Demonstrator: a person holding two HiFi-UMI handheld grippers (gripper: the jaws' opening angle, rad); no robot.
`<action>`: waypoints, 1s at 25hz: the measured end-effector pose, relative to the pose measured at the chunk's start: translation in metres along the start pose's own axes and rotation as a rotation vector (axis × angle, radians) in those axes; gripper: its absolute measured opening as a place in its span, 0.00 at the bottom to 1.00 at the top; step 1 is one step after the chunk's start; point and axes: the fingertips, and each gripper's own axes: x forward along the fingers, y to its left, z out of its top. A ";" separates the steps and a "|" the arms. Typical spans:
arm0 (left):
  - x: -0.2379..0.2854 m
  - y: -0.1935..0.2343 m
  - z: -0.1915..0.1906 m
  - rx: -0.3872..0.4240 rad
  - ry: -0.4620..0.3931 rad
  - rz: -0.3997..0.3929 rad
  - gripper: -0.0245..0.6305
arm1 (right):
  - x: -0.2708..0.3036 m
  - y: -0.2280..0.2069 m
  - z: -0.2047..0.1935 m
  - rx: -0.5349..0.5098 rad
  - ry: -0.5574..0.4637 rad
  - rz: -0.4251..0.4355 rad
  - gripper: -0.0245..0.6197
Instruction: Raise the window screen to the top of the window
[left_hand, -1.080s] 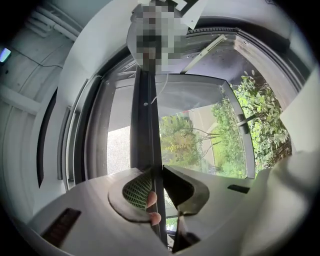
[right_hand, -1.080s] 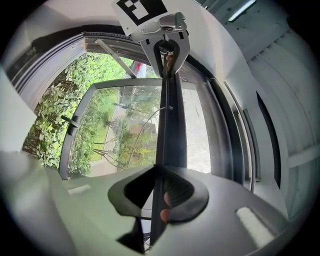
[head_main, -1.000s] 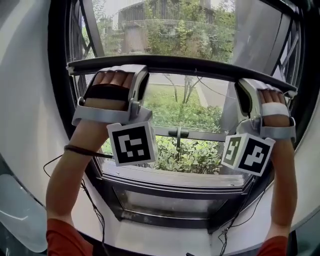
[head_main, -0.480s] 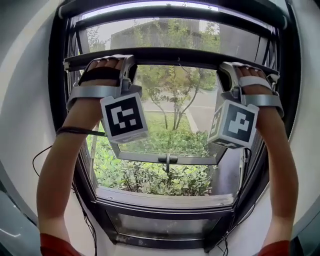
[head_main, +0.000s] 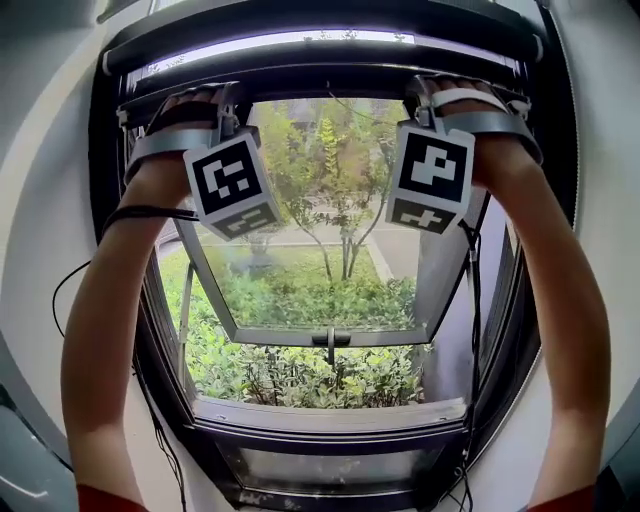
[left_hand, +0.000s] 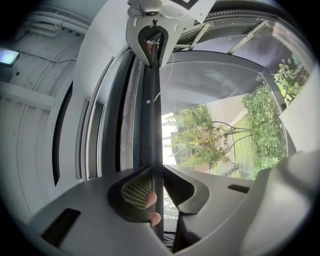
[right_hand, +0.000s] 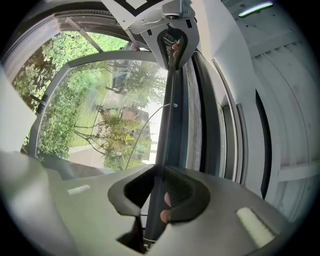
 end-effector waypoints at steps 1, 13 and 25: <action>0.004 0.004 0.000 0.000 0.003 0.007 0.16 | 0.004 -0.004 -0.001 -0.008 0.005 0.001 0.15; 0.040 0.047 0.002 -0.021 0.038 0.051 0.16 | 0.036 -0.048 -0.009 0.020 -0.005 -0.061 0.16; 0.047 0.055 0.000 -0.015 0.054 0.087 0.16 | 0.050 -0.060 -0.010 0.092 -0.025 -0.187 0.17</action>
